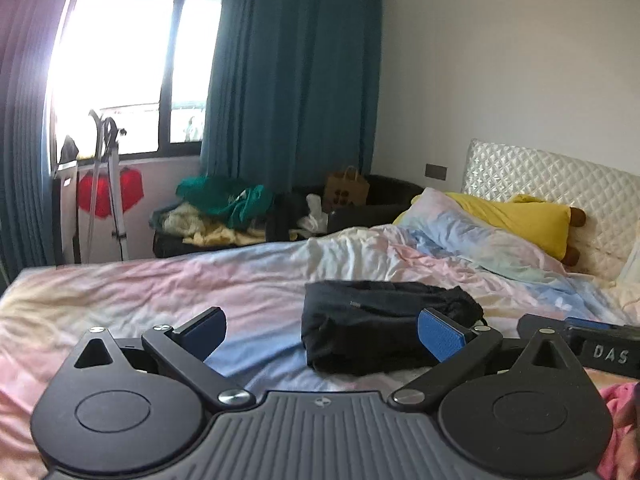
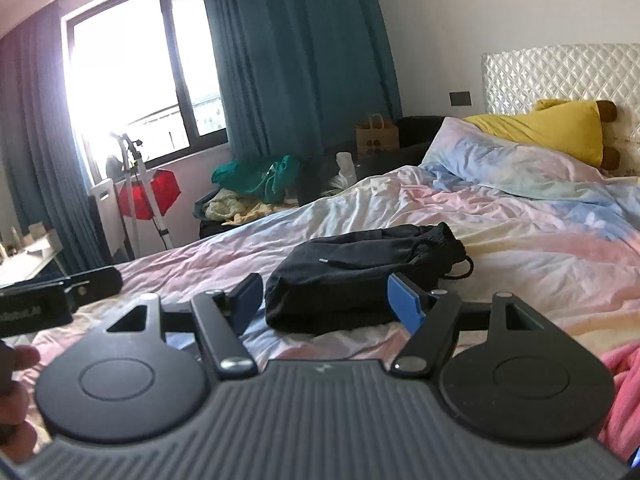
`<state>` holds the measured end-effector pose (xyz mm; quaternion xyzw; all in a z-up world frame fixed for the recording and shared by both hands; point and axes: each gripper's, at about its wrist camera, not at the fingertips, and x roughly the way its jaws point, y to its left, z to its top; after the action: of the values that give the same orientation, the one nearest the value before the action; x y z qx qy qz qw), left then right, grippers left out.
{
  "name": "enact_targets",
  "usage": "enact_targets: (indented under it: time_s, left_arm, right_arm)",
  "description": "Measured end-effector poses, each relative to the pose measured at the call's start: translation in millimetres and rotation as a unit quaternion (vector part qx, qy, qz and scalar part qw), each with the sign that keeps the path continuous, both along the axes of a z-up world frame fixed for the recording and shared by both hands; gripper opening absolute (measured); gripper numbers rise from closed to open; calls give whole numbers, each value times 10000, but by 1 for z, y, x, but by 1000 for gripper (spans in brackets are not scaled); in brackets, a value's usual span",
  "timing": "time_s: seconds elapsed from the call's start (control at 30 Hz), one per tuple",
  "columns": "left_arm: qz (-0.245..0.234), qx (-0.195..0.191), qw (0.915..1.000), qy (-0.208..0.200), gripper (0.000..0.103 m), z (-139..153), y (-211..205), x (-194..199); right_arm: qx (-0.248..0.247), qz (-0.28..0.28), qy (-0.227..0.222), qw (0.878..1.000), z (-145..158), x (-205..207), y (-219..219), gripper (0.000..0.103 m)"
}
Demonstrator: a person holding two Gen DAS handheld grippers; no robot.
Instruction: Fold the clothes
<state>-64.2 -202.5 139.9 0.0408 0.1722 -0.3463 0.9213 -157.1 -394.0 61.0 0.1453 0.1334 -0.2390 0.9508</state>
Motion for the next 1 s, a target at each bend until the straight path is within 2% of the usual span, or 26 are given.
enact_targets:
  time_s: [0.13,0.17,0.2,0.3,0.43,0.57,0.8,1.0]
  left_arm:
    - [105,99,9998,123,103,-18,10,7]
    - [113,141,9997,138,103,-22,10,10]
    - [114,178,9997,138,103,-26,11,12]
    - [99,238,9995,174,103,-38,15,16]
    - [71,377,9991,171,103,-52,13,19]
    - [-2,481,9986,199,103,-64,6,18]
    - [-21,474,9986,238,103,-69,-2,19]
    - [55,520,9984,211,103,-71,-2,19]
  right_arm:
    - [-180,140,240,9995,-15,13,15,73]
    - [-187,129,300,9993,-19,16,18,76]
    - [-152,103,317,9993,-24,19,20,86]
    - [-8,6,390,9992,-36,26,21,95]
    - [-36,-290,464,9985,-49,34,25,95]
    - [-82,-359,443,9983,-54,36,29,95]
    - [-459,-540,603,9957,-56,40,40,95]
    - [-347,-572,600,9960,-56,40,35,95]
